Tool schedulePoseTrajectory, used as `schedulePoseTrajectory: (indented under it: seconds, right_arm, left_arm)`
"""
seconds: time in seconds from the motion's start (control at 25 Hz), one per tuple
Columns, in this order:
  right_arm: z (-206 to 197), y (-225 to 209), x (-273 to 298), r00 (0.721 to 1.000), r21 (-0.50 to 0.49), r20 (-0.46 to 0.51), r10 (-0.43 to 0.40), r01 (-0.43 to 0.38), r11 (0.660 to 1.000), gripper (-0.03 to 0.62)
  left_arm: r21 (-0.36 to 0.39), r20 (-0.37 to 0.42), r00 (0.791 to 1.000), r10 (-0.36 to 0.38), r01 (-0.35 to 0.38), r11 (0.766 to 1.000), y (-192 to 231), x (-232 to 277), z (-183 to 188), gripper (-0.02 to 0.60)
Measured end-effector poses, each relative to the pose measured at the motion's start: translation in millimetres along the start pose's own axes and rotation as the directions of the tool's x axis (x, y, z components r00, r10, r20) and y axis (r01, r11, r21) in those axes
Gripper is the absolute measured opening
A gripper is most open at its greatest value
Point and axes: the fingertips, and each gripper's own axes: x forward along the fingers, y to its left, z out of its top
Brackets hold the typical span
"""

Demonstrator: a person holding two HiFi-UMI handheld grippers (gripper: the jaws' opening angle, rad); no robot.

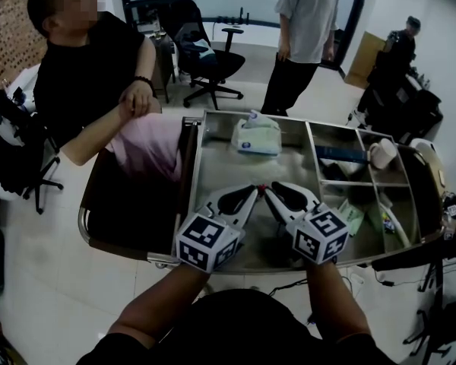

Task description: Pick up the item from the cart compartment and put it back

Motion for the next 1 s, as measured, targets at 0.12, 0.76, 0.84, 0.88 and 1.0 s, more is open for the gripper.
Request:
schedulePoseTrajectory:
  seconds: [0.12, 0.76, 0.84, 0.88, 1.0]
  right_arm:
    - [21.1, -10.5, -2.1, 0.999, 0.006, 0.024, -0.038, 0.038, 0.999, 0.112]
    - [62.1, -80.6, 76.9, 0.971, -0.341, -0.181, -0.158, 0.089, 0.936, 0.192]
    - [59.2, -93.3, 91.4, 0.96, -0.395, -0.217, -0.178, 0.08, 0.915, 0.192]
    - [56.8, -100.1, 98.3, 0.953, -0.423, -0.237, -0.19, 0.075, 0.903, 0.192]
    - [49.3, -122.4, 114.4, 0.928, -0.507, -0.292, -0.23, 0.054, 0.86, 0.227]
  left_arm:
    - [0.003, -0.003, 1.0, -0.002, 0.002, 1.0, 0.3, -0.7, 0.0, 0.006]
    - [0.001, -0.013, 1.0, -0.027, 0.028, 1.0, -5.0, -3.3, -1.7, 0.006]
    - [-0.001, -0.01, 1.0, -0.025, 0.025, 1.0, -3.6, -3.5, -1.0, 0.006]
    - [-0.002, -0.01, 1.0, -0.024, 0.024, 1.0, -3.1, -3.4, -1.3, 0.006]
    - [-0.007, -0.013, 1.0, -0.023, 0.023, 1.0, -2.9, -2.6, -2.4, 0.006]
